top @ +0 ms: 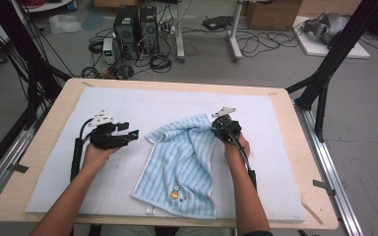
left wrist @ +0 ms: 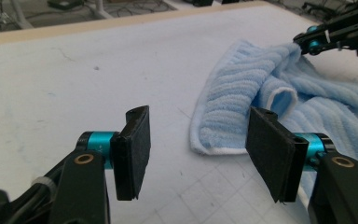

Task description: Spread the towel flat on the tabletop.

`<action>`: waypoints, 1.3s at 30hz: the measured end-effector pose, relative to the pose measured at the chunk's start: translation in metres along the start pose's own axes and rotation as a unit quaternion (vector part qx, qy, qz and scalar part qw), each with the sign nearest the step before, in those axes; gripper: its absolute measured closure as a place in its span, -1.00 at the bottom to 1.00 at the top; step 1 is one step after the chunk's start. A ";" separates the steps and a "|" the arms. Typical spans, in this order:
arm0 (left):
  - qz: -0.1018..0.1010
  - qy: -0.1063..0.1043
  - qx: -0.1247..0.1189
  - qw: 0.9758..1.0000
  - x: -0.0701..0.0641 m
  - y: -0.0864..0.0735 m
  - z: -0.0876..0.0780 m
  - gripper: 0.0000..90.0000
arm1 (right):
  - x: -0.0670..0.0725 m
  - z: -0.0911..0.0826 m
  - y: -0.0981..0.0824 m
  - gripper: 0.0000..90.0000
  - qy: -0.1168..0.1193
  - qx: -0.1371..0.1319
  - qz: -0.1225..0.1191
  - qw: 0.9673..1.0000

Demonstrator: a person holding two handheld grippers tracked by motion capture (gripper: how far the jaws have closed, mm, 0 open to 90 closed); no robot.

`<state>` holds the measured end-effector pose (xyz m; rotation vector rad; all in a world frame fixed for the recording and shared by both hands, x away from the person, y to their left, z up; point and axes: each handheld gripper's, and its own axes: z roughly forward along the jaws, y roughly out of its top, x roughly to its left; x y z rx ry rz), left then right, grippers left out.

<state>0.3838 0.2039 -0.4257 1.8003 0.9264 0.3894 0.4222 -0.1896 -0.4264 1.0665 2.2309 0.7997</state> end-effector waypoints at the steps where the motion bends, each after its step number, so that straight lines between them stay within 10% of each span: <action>1: 0.001 -0.002 0.005 1.000 0.000 0.001 0.006 -0.10 | 0.000 -0.006 -0.004 0.58 0.008 -0.019 0.011 1.000; 16: 0.037 0.004 0.094 0.995 -0.020 0.002 0.069 -0.09 | -0.001 -0.042 -0.026 0.21 0.033 -0.076 0.054 0.995; 19: 0.065 0.019 0.118 0.991 -0.023 0.005 0.074 0.21 | -0.001 -0.042 -0.029 0.20 0.037 -0.075 0.060 0.995; 21: 0.062 0.016 0.124 0.990 -0.017 0.010 0.077 0.79 | -0.002 -0.041 -0.030 0.20 0.041 -0.075 0.060 0.995; 27: 0.047 0.063 0.123 0.989 0.010 0.027 0.082 0.87 | 0.004 -0.037 -0.030 0.20 0.049 -0.069 0.057 0.995; 34: 0.018 0.116 0.083 0.990 0.041 0.039 0.081 0.83 | 0.004 -0.036 -0.030 0.20 0.057 -0.069 0.059 0.994; 37: -0.037 0.113 0.069 0.991 0.046 0.034 0.083 0.20 | 0.004 -0.035 -0.030 0.20 0.059 -0.078 0.062 0.993; 39: -0.036 0.107 0.073 0.991 0.044 0.033 0.083 -0.02 | 0.002 -0.033 -0.029 0.21 0.061 -0.085 0.069 0.992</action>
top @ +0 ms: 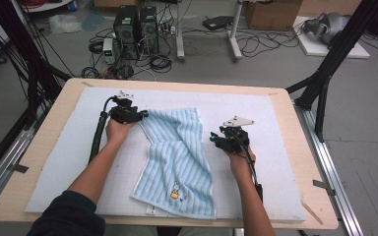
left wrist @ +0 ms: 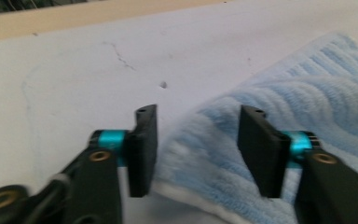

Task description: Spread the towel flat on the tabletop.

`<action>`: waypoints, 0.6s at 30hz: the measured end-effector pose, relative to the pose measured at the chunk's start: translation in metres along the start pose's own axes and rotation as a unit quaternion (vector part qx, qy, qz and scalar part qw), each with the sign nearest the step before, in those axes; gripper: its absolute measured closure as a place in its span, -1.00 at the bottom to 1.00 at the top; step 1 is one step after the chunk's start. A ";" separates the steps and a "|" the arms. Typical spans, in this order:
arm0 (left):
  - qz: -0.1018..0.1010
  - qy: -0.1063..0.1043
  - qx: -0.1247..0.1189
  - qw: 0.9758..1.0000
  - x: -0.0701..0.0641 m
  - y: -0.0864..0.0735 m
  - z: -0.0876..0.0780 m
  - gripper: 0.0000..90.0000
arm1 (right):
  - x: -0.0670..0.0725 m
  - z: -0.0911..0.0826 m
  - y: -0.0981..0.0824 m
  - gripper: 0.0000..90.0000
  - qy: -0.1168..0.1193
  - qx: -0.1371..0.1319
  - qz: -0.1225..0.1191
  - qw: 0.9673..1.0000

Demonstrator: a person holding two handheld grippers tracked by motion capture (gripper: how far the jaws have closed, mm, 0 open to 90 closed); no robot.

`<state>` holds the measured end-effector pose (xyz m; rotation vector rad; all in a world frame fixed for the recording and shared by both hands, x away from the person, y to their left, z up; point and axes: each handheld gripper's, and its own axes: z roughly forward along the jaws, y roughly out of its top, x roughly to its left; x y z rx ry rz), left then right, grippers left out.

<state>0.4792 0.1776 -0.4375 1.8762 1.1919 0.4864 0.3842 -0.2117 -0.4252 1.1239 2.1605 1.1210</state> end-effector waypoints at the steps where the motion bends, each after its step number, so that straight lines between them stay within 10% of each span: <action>1: -0.001 -0.004 -0.004 1.000 -0.001 0.000 -0.001 -0.07 | -0.002 0.002 0.001 0.23 0.003 0.000 0.006 1.000; 18: 0.013 -0.072 -0.033 0.997 -0.017 -0.009 -0.033 -0.31 | -0.020 0.060 0.036 0.17 0.036 0.015 0.027 0.999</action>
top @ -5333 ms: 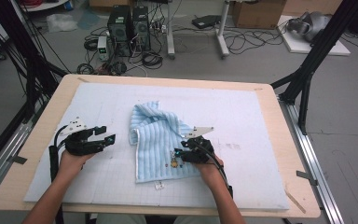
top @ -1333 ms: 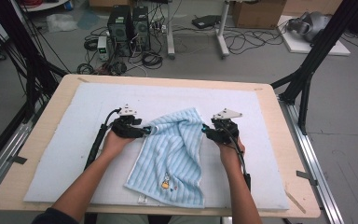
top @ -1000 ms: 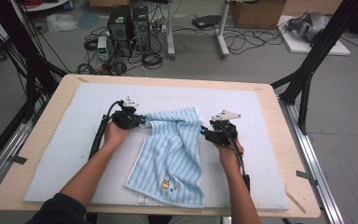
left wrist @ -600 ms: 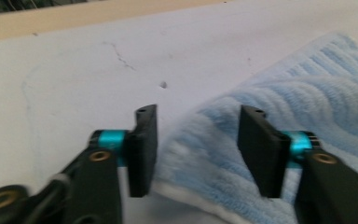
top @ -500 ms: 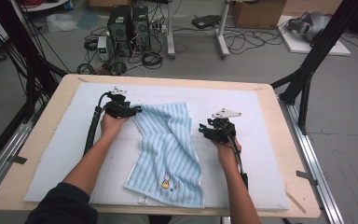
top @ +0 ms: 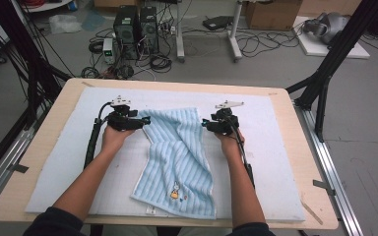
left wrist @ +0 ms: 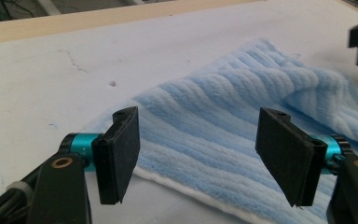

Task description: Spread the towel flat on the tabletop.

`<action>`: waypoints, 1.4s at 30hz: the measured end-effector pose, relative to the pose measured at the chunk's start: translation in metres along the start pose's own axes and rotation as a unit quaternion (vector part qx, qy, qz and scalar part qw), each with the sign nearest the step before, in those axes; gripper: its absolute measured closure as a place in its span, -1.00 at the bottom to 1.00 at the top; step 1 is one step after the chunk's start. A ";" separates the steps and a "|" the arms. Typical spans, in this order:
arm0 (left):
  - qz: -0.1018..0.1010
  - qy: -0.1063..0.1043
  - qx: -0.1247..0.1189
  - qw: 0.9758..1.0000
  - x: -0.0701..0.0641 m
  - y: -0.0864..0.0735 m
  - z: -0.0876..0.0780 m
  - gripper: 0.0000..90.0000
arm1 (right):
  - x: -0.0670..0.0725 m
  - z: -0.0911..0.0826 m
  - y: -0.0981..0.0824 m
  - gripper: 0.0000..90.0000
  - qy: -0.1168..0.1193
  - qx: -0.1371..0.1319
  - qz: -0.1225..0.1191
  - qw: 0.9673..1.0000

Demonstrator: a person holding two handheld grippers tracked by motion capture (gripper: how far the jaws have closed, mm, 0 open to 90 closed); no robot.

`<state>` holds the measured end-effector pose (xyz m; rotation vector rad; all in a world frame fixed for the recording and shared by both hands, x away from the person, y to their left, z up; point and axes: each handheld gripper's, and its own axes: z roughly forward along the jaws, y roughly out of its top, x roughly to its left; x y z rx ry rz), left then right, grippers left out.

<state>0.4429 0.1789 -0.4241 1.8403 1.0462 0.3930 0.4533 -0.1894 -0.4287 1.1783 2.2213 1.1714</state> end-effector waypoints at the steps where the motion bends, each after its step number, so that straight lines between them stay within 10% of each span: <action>1: 0.004 -0.002 0.000 1.000 -0.002 0.000 -0.001 -0.31 | 0.000 0.003 0.003 0.17 0.003 0.001 -0.005 1.000; 11: 0.016 -0.011 -0.007 1.000 -0.010 -0.010 -0.011 -0.28 | 0.018 0.055 0.020 0.10 0.011 0.044 -0.002 0.999; 16: 0.012 -0.011 -0.011 1.000 -0.010 -0.008 -0.016 -0.28 | 0.030 0.066 0.026 0.84 -0.002 0.059 -0.041 0.997; 19: 0.010 -0.013 -0.009 1.000 -0.011 -0.010 -0.016 -0.28 | 0.028 0.065 0.029 0.91 -0.034 0.066 -0.056 0.996; 22: 0.008 -0.014 -0.005 1.000 -0.014 -0.017 -0.015 -0.27 | 0.017 0.058 0.029 0.91 -0.103 0.052 -0.020 0.993; 25: 0.007 -0.018 0.009 1.000 -0.015 -0.024 -0.012 -0.27 | 0.001 0.042 0.028 0.90 -0.188 0.021 0.029 0.981; 42: 0.011 -0.040 0.026 0.999 -0.038 -0.026 0.012 -0.21 | 0.002 -0.013 0.011 0.24 -0.079 -0.031 0.039 0.996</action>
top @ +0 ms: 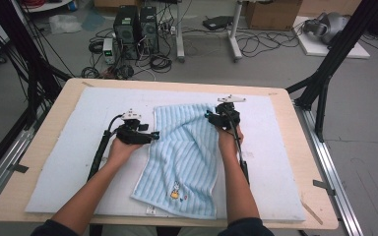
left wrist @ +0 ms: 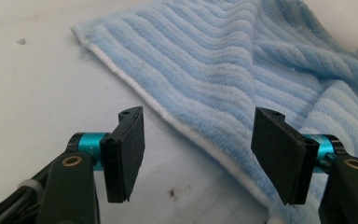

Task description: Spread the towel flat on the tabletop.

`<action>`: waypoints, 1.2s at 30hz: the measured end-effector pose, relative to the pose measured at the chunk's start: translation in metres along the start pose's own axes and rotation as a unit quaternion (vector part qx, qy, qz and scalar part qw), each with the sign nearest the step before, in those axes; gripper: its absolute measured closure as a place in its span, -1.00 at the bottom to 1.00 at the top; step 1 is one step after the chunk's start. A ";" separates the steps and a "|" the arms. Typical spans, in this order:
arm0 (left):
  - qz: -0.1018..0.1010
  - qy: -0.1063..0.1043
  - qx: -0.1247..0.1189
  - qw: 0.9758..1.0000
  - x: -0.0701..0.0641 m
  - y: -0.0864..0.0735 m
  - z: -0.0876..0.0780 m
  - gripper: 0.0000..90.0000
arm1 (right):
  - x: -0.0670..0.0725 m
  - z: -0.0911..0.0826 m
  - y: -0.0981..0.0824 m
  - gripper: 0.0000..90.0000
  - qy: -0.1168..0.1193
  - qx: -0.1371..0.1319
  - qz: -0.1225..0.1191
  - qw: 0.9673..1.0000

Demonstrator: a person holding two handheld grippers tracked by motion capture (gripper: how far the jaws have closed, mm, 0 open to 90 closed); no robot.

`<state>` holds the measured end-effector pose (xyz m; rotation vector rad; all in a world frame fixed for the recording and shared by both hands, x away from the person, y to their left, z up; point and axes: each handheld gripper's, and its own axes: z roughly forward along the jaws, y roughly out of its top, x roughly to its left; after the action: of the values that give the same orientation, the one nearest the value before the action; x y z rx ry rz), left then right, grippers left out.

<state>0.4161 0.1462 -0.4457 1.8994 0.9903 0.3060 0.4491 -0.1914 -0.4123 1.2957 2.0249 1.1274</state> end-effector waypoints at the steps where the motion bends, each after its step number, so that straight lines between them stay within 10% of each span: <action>1: -0.002 0.003 -0.001 1.000 -0.002 0.001 0.002 -0.20 | 0.000 -0.005 -0.002 0.23 0.005 0.001 0.000 1.000; 12: 0.024 0.025 0.017 0.999 -0.010 0.010 0.023 -0.15 | -0.002 -0.044 -0.041 0.13 0.023 0.013 -0.019 0.999; 18: 0.080 0.063 0.046 0.994 -0.007 0.018 0.033 0.75 | -0.004 -0.046 -0.054 0.13 0.028 0.020 -0.019 0.999; 27: 0.020 0.113 0.022 0.993 0.038 0.023 0.023 0.86 | 0.010 -0.038 -0.054 0.13 0.047 0.031 -0.039 0.998; 31: -0.011 0.101 0.006 0.995 0.049 0.020 0.021 0.81 | 0.015 -0.035 -0.054 0.13 0.058 0.028 -0.037 0.997; 34: -0.037 0.100 -0.003 0.994 0.049 0.020 0.021 0.15 | 0.018 -0.031 -0.052 0.14 0.069 0.023 -0.031 0.997; 36: -0.037 0.096 -0.007 0.995 0.047 0.021 0.020 0.05 | 0.022 -0.026 -0.052 0.17 0.073 0.029 -0.030 0.996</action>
<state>0.4685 0.1635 -0.4481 1.8405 1.1795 0.4573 0.3945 -0.1926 -0.4407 1.2027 2.2011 1.1744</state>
